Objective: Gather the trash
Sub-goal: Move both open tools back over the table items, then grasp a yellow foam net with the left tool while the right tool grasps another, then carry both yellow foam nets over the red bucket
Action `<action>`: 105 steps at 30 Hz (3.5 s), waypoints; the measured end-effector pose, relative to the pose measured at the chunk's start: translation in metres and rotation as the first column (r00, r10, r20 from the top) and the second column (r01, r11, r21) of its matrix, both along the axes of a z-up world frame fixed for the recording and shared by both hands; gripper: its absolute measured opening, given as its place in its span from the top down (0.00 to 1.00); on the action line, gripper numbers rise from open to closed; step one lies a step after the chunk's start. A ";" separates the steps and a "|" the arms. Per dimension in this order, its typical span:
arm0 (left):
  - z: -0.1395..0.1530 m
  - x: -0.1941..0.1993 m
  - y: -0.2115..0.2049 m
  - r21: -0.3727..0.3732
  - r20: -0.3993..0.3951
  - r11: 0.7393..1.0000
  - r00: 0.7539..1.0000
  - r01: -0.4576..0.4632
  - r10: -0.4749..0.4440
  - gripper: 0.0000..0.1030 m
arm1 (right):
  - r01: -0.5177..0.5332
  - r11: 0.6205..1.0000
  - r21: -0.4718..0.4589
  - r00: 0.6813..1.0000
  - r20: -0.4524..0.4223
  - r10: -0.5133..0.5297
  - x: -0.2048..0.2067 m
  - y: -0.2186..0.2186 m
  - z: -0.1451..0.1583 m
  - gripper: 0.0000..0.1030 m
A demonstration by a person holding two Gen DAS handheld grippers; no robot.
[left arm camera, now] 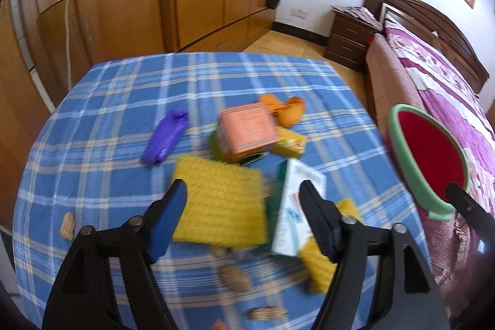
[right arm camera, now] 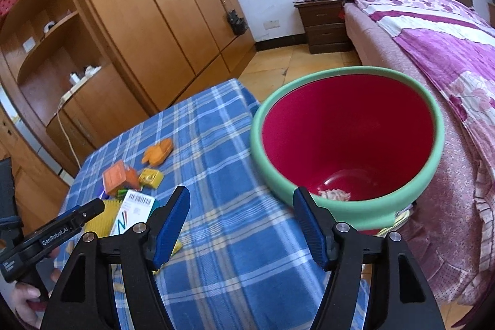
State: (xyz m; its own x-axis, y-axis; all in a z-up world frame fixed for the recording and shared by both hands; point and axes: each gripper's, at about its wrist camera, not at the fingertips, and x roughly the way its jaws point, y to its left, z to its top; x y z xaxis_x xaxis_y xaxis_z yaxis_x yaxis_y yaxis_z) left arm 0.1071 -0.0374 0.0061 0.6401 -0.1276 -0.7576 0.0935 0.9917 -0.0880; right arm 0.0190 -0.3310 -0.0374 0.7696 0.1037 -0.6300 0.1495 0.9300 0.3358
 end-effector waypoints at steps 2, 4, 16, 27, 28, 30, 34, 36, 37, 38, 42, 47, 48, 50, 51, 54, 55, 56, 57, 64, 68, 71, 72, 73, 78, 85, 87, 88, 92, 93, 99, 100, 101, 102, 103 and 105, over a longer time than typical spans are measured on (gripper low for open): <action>-0.006 0.001 0.008 0.005 -0.007 1.000 1.000 -0.018 0.018 0.26 | -0.009 1.000 -0.001 1.000 -0.006 0.009 0.001 0.004 -0.002 0.31; -0.014 0.004 0.015 0.011 -0.021 0.999 0.999 -0.037 0.037 0.26 | -0.019 1.000 -0.001 1.000 -0.013 0.019 0.001 0.009 -0.005 0.31; -0.045 0.014 0.038 -0.078 -0.113 0.993 0.990 -0.090 0.081 0.26 | -0.098 0.995 -0.006 0.993 -0.067 0.098 0.008 0.037 -0.020 0.31; -0.031 0.003 0.036 -0.185 -0.064 0.982 0.998 -0.021 0.009 0.73 | -0.213 0.977 -0.003 0.968 -0.133 0.210 0.020 0.073 -0.040 0.31; -0.029 0.002 0.035 -0.192 -0.057 0.981 0.998 -0.009 -0.002 0.80 | -0.226 0.974 0.004 0.965 -0.139 0.224 0.021 0.077 -0.042 0.31; -0.026 -0.001 0.035 -0.211 -0.049 0.978 0.999 0.011 -0.022 0.85 | -0.248 0.969 0.014 0.957 -0.152 0.247 0.024 0.083 -0.046 0.31; -0.022 -0.007 0.034 -0.215 -0.033 0.976 0.999 0.035 -0.043 0.88 | -0.274 0.962 0.019 0.948 -0.166 0.273 0.028 0.093 -0.051 0.31; -0.020 -0.008 0.034 -0.209 -0.030 0.977 0.999 0.037 -0.044 0.88 | -0.280 0.960 0.008 0.948 -0.159 0.277 0.028 0.096 -0.051 0.31; -0.019 -0.010 0.033 -0.203 -0.029 0.978 0.999 0.038 -0.045 0.88 | -0.278 0.961 0.007 0.948 -0.157 0.275 0.029 0.097 -0.052 0.32; -0.018 -0.011 0.032 -0.196 -0.028 0.980 0.999 0.038 -0.044 0.88 | -0.275 0.961 0.008 0.949 -0.155 0.273 0.029 0.097 -0.052 0.32; -0.019 -0.013 0.032 -0.173 -0.035 0.984 0.999 0.030 -0.037 0.88 | -0.261 0.965 0.030 0.955 -0.139 0.263 0.035 0.096 -0.052 0.32; -0.023 -0.013 0.034 -0.163 -0.055 0.987 0.998 0.010 -0.019 0.88 | -0.264 0.964 0.022 0.958 -0.113 0.264 0.040 0.099 -0.052 0.40; -0.023 -0.014 0.034 -0.162 -0.057 0.987 0.998 0.008 -0.017 0.88 | -0.266 0.964 0.018 0.957 -0.114 0.266 0.040 0.100 -0.052 0.44; -0.024 -0.015 0.035 -0.159 -0.059 0.987 0.998 0.004 -0.013 0.88 | -0.276 0.961 0.021 0.954 -0.115 0.277 0.042 0.101 -0.052 0.51; -0.024 -0.015 0.036 -0.158 -0.059 0.987 0.998 0.003 -0.012 0.88 | -0.282 0.959 0.024 0.952 -0.116 0.283 0.043 0.102 -0.052 0.54; -0.024 -0.017 0.036 -0.154 -0.060 0.988 0.998 0.000 -0.010 0.88 | -0.295 0.955 0.017 0.948 -0.117 0.295 0.044 0.106 -0.053 0.68; -0.024 -0.017 0.037 -0.153 -0.061 0.988 0.998 0.000 -0.009 0.88 | -0.300 0.954 0.017 0.946 -0.122 0.300 0.045 0.107 -0.055 0.76; -0.024 -0.017 0.037 -0.154 -0.062 0.988 0.998 0.000 -0.009 0.88 | -0.304 0.953 0.023 0.945 -0.121 0.304 0.045 0.107 -0.055 0.80; -0.024 -0.017 0.037 -0.153 -0.061 0.988 0.998 0.001 -0.010 0.88 | -0.304 0.952 0.028 0.945 -0.118 0.305 0.045 0.107 -0.055 0.83; -0.017 -0.023 0.040 -0.150 -0.038 0.989 0.999 0.008 -0.013 0.88 | -0.330 0.943 0.051 0.939 -0.080 0.333 0.038 0.111 -0.051 1.00; -0.010 -0.029 0.040 -0.148 -0.015 0.989 1.000 0.014 -0.017 0.88 | -0.330 0.943 0.038 0.943 -0.025 0.331 0.028 0.110 -0.038 1.00; -0.004 -0.033 0.039 -0.149 -0.001 0.989 1.000 0.021 -0.021 0.88 | -0.324 0.946 0.025 0.946 0.018 0.323 0.020 0.107 -0.026 1.00; -0.003 -0.034 0.039 -0.148 0.004 0.989 1.000 0.023 -0.023 0.88 | -0.322 0.946 0.023 0.946 0.031 0.321 0.017 0.105 -0.023 1.00; 0.000 -0.036 0.038 -0.148 0.009 0.989 1.000 0.026 -0.025 0.88 | -0.318 0.948 0.020 0.947 0.046 0.317 0.014 0.104 -0.019 1.00; 0.015 -0.044 0.033 -0.150 0.050 0.987 0.998 0.055 -0.048 0.88 | -0.295 0.955 0.015 0.951 0.104 0.292 0.001 0.094 -0.001 1.00; 0.033 -0.046 0.016 -0.151 0.084 0.983 0.992 0.109 -0.097 0.88 | -0.248 0.969 -0.013 0.953 0.175 0.246 -0.017 0.076 0.023 1.00; 0.036 -0.047 0.008 -0.150 0.089 0.980 0.989 0.130 -0.118 0.88 | -0.231 0.973 -0.020 0.954 0.189 0.231 -0.022 0.070 0.027 1.00; 0.038 -0.046 0.004 -0.149 0.092 0.979 0.987 0.141 -0.129 0.88 | -0.222 0.975 -0.024 0.955 0.197 0.223 -0.024 0.066 0.030 1.00; 0.046 -0.044 -0.017 -0.150 0.107 0.971 0.979 0.188 -0.173 0.88 | -0.174 0.984 -0.038 0.959 0.221 0.178 -0.033 0.049 0.039 1.00; 0.049 -0.042 -0.023 -0.150 0.111 0.968 0.976 0.200 -0.185 0.88 | -0.157 0.987 -0.041 0.960 0.227 0.163 -0.036 0.044 0.041 1.00; 0.059 -0.032 -0.059 -0.148 0.132 0.950 0.958 0.275 -0.256 0.88 | -0.077 0.996 -0.045 0.967 0.239 0.085 -0.044 0.013 0.048 1.00; 0.060 -0.031 -0.064 -0.150 0.133 0.947 0.954 0.286 -0.267 0.88 | -0.060 0.997 -0.044 0.968 0.240 0.068 -0.046 0.007 0.048 1.00; 0.061 -0.029 -0.071 -0.151 0.135 0.942 0.950 0.300 -0.281 0.88 | -0.048 0.998 -0.042 0.969 0.240 0.056 -0.047 0.002 0.049 1.00; 0.062 -0.028 -0.078 -0.152 0.136 0.937 0.945 0.315 -0.296 0.88 | -0.035 0.999 -0.042 0.970 0.241 0.044 -0.048 -0.003 0.049 1.00; 0.062 -0.026 -0.085 -0.150 0.136 0.933 0.941 0.328 -0.309 0.88 | -0.019 0.999 -0.042 0.970 0.242 0.029 -0.050 -0.009 0.050 1.00; 0.063 -0.025 -0.097 -0.146 0.137 0.926 0.934 0.349 -0.331 0.88 | 0.005 0.999 -0.044 0.970 0.242 0.006 -0.051 -0.018 0.050 1.00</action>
State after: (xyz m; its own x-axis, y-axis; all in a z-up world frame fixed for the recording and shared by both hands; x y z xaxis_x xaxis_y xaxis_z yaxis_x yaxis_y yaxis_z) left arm 0.0824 -0.1349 0.0689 0.6129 -0.4693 -0.6357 0.4405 0.8708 -0.2182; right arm -0.0325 -0.3491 0.0128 0.8998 0.0806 -0.4289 0.0681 0.9449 0.3203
